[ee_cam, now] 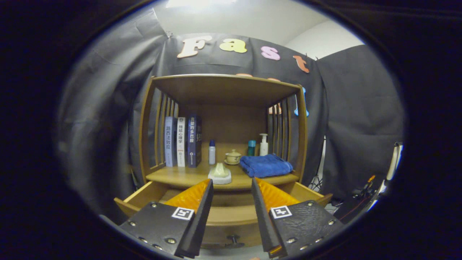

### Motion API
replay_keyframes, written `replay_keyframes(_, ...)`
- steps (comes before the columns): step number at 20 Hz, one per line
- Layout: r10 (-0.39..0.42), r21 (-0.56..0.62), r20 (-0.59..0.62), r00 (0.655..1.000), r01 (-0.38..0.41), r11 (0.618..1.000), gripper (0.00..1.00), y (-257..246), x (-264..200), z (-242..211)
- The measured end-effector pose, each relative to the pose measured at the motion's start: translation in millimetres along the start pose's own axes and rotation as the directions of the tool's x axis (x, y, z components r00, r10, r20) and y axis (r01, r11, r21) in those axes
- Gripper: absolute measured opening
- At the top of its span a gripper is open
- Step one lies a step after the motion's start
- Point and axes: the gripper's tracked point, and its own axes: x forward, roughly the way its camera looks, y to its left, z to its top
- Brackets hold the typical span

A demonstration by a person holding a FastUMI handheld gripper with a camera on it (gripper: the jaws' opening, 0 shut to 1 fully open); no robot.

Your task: Pull open the drawer, take out the items inside it, and place them on the countertop above the cabinet.

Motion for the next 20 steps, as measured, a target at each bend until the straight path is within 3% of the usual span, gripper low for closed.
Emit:
replay_keyframes(5, 0.033, 0.023, -0.089, 0.995, -0.031, 0.999, 0.63, 0, -10, -61)
replay_keyframes(12, 0.09, 0.014, -0.209, 0.974, -0.089, 0.996, 0.63, 7, 4, -106)
replay_keyframes(19, 0.116, 0.066, -0.21, 0.971, -0.104, 0.992, 0.63, 3, 1, -103)
replay_keyframes(20, 0.112, 0.065, -0.211, 0.971, -0.1, 0.993, 0.67, 4, 3, -104)
